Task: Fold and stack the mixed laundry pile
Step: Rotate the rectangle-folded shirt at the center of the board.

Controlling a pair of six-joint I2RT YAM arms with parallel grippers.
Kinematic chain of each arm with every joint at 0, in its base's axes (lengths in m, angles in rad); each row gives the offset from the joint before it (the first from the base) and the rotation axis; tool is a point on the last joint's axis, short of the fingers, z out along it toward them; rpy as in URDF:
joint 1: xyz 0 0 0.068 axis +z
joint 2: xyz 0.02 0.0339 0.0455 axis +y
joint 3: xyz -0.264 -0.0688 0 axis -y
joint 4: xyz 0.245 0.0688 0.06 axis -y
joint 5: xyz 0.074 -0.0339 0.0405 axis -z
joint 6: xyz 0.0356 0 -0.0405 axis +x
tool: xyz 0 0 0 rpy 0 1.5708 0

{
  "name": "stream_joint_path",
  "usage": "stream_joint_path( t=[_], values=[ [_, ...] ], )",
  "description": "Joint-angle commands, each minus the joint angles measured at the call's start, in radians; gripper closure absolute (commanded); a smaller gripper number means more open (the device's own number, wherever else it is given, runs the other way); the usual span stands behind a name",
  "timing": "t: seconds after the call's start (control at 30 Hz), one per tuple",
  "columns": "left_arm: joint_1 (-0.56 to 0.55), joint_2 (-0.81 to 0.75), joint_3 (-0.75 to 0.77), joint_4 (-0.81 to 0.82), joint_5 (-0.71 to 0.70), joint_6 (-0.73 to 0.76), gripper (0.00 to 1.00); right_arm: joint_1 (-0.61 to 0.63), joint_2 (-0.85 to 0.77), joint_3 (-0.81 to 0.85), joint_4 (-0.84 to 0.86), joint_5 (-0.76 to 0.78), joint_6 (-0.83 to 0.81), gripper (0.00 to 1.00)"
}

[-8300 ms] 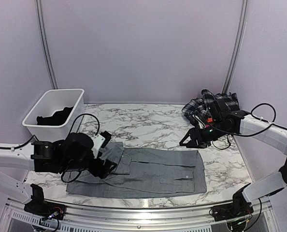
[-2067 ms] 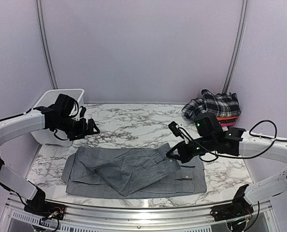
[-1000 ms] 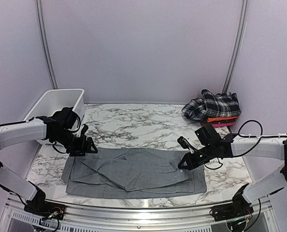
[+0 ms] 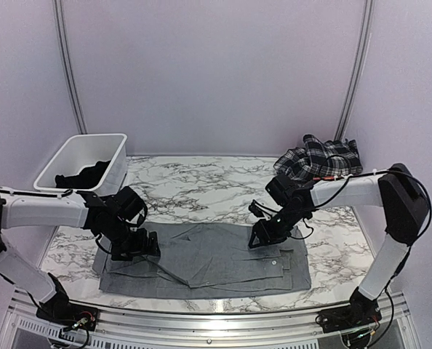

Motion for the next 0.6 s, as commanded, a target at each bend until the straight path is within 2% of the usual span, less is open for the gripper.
stream_joint_path(
  t=[0.0,0.1,0.2,0.3,0.4,0.47,0.57],
  values=[
    [0.02,0.133,0.001,0.028,-0.052,-0.042,0.01,0.0,0.046,-0.027,0.019,-0.043,-0.03,0.47],
    [0.063,0.256,0.07,0.049,-0.062,0.02,0.01,-0.015,0.027,-0.094,0.017,-0.042,-0.022,0.47],
    [0.115,0.407,0.201,0.057,-0.099,0.1,0.01,-0.016,-0.025,-0.171,0.021,-0.052,0.002,0.47],
    [0.176,0.602,0.493,0.034,-0.105,0.197,0.01,0.039,-0.088,-0.24,0.066,-0.11,0.068,0.47],
    [0.179,0.778,0.881,-0.082,-0.076,0.315,0.01,0.204,-0.146,-0.21,0.159,-0.224,0.13,0.47],
    [0.164,0.809,1.064,-0.151,-0.083,0.375,0.01,0.246,-0.176,-0.153,0.181,-0.259,0.152,0.46],
    [0.151,0.737,1.121,-0.159,-0.124,0.425,0.01,0.204,-0.213,-0.071,0.121,-0.214,0.126,0.46]
  ],
)
